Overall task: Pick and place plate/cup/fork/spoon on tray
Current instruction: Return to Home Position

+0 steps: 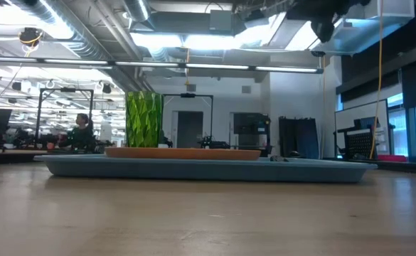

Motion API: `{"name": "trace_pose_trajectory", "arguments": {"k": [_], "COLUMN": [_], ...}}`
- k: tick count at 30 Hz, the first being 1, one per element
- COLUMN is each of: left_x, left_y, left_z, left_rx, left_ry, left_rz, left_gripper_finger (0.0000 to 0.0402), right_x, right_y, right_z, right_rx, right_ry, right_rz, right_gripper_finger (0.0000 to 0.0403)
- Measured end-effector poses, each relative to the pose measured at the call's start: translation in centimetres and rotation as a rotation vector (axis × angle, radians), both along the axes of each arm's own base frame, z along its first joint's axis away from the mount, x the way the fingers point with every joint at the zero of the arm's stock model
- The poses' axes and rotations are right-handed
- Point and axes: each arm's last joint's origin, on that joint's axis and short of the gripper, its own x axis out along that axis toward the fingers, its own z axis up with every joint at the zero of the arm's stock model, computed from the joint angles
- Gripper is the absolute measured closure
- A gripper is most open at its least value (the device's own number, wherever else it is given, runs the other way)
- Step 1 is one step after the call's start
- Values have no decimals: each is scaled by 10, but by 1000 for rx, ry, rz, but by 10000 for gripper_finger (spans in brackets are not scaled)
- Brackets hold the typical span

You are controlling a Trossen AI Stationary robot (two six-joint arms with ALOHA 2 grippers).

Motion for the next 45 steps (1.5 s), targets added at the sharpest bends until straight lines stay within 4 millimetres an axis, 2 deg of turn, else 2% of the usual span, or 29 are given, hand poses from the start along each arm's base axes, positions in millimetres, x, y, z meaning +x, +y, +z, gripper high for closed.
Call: {"name": "trace_pose_trajectory", "arguments": {"k": [6,15,18,21,27,33,45], "left_x": [-32,-84,-85,-89,-92,-91,-91], "left_y": [-8,-20,-20,-22,-23,-23,-24], "left_z": [-20,-38,-37,-31,-33,-34,-36], "left_rx": [7,84,82,154,154,151,140], "left_ry": [-125,-404,-375,-416,-398,-387,-379], "left_rz": [7,-4,14,-13,-31,-33,-74], "left_gripper_finger": [372,372,372,372,372,372,372], "right_x": [-16,-41,-49,-56,-68,-80,-91], "right_y": [5,9,10,10,11,12,12], "right_z": [-22,-51,-55,-60,-78,-91,-126], "right_rx": [3,47,44,42,44,40,42], "right_ry": [-109,-259,-322,-343,-367,-467,-538], "right_rz": [21,45,48,49,61,65,68], "right_gripper_finger": [397,397,397,397,397,397,397]}}
